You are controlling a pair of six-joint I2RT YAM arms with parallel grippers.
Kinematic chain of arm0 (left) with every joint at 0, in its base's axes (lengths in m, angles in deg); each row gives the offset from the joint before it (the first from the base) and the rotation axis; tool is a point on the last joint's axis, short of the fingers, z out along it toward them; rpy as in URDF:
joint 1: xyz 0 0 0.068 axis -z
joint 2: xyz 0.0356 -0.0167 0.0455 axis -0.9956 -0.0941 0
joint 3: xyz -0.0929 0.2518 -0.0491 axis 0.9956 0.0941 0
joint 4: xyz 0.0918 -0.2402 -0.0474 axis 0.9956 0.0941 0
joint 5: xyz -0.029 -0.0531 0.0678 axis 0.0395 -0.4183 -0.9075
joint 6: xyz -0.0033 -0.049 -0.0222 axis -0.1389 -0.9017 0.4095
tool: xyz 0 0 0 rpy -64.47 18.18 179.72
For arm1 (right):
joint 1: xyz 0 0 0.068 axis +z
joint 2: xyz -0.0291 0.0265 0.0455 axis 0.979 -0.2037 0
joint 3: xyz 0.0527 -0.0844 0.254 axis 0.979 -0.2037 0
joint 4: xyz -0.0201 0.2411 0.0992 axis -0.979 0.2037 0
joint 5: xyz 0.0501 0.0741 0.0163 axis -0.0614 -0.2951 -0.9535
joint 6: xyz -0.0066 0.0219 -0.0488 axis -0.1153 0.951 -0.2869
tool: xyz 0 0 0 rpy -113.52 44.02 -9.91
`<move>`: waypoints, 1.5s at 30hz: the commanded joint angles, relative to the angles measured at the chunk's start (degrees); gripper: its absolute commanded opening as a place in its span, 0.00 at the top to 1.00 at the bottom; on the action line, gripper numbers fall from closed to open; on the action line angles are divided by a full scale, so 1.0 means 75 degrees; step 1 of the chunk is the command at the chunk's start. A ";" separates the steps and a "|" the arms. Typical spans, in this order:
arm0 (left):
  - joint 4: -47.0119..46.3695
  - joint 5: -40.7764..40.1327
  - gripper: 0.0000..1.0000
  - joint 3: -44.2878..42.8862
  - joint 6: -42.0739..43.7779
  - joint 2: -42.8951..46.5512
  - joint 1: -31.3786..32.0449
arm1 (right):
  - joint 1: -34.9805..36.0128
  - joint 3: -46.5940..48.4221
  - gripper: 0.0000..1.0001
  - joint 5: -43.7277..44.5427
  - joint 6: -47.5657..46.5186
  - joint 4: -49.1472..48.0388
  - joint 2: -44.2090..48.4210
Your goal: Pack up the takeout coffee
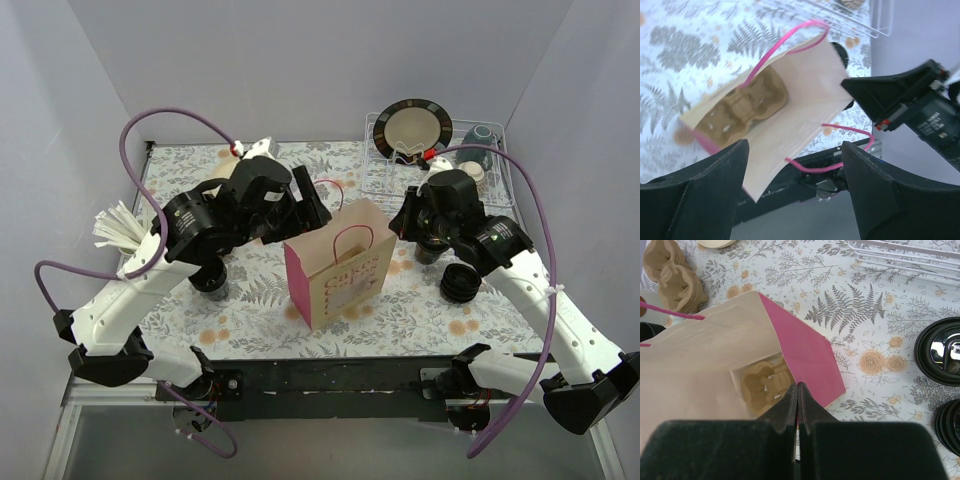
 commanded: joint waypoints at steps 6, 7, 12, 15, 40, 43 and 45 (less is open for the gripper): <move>0.1552 -0.0307 0.27 0.1109 -0.2510 0.0387 0.0005 | -0.0010 -0.0024 0.99 0.0344 0.0530 -0.0073 0.0098; 0.1552 -0.0307 0.27 0.1216 -0.2582 0.0400 0.0005 | -0.0010 -0.0001 0.99 0.0345 0.0530 -0.0073 0.0098; 0.1272 -0.1229 0.25 0.1440 -0.1579 0.0283 0.0017 | -0.0010 -0.0141 0.99 0.0147 0.0286 -0.0201 0.0145; 0.0523 -0.1525 0.20 0.1346 0.0482 0.0364 0.0017 | -0.0022 -0.0165 0.99 0.0064 0.0167 -0.0167 0.0168; -0.2949 0.2353 0.48 0.3162 0.6487 0.0986 -0.1788 | -0.0010 -0.0727 0.99 -0.0487 -0.0302 -0.0389 0.0801; -0.2738 0.2353 0.47 0.3162 0.6756 0.0858 -0.1788 | -0.0010 -0.0821 0.99 -0.0511 -0.0313 -0.0448 0.0883; -0.2504 0.2353 0.46 0.3104 0.6897 0.0764 -0.1788 | -0.0010 -0.0879 0.99 -0.0511 -0.0325 -0.0448 0.0918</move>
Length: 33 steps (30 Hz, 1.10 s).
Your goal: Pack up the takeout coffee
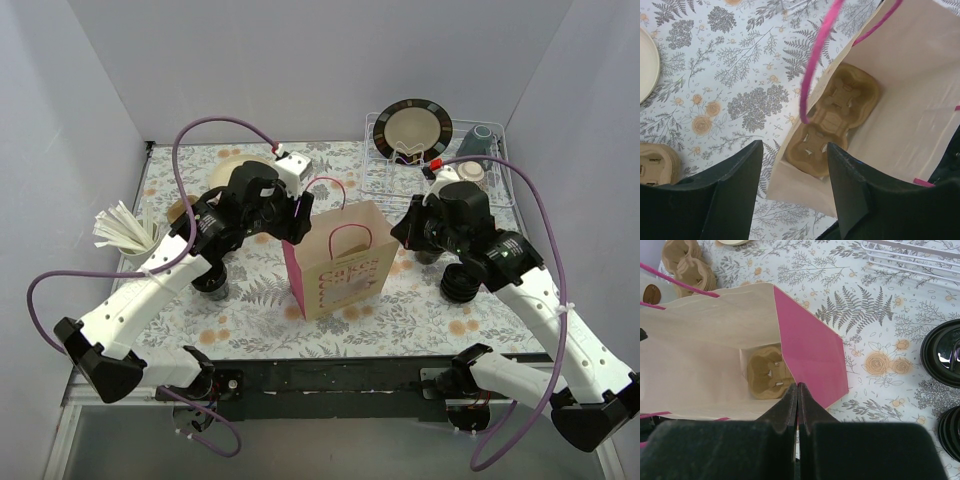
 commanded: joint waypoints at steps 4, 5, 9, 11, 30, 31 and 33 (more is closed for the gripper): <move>0.0287 -0.0043 0.44 -0.0178 0.0688 -0.0056 -0.0016 | -0.0010 -0.0294 0.99 -0.0094 -0.0244 -0.0075 0.0242; 0.0216 -0.0102 0.43 -0.0108 0.0735 -0.0021 -0.0027 | -0.0010 -0.0306 0.99 -0.0094 -0.0256 -0.0052 0.0242; 0.0110 -0.0138 0.43 0.0103 0.1004 -0.0032 -0.0133 | -0.0010 -0.0365 0.99 -0.0176 -0.0314 -0.0028 0.0289; 0.0110 -0.0044 0.43 0.0162 0.1075 -0.0044 -0.0180 | -0.0010 -0.0376 0.99 -0.0176 -0.0338 -0.0017 0.0313; -0.0790 0.0694 1.00 0.0245 0.2736 -0.0149 -0.0485 | -0.0010 0.0301 0.65 -0.0668 -0.0806 0.0334 0.0196; -0.0885 0.0695 1.00 0.0198 0.2832 -0.0173 -0.0485 | -0.0010 0.0431 0.63 -0.0645 -0.0842 0.0416 0.0161; -0.1084 0.0765 1.00 0.0035 0.3043 -0.0231 -0.0485 | -0.0010 0.0654 0.59 -0.0621 -0.0924 0.0616 0.0044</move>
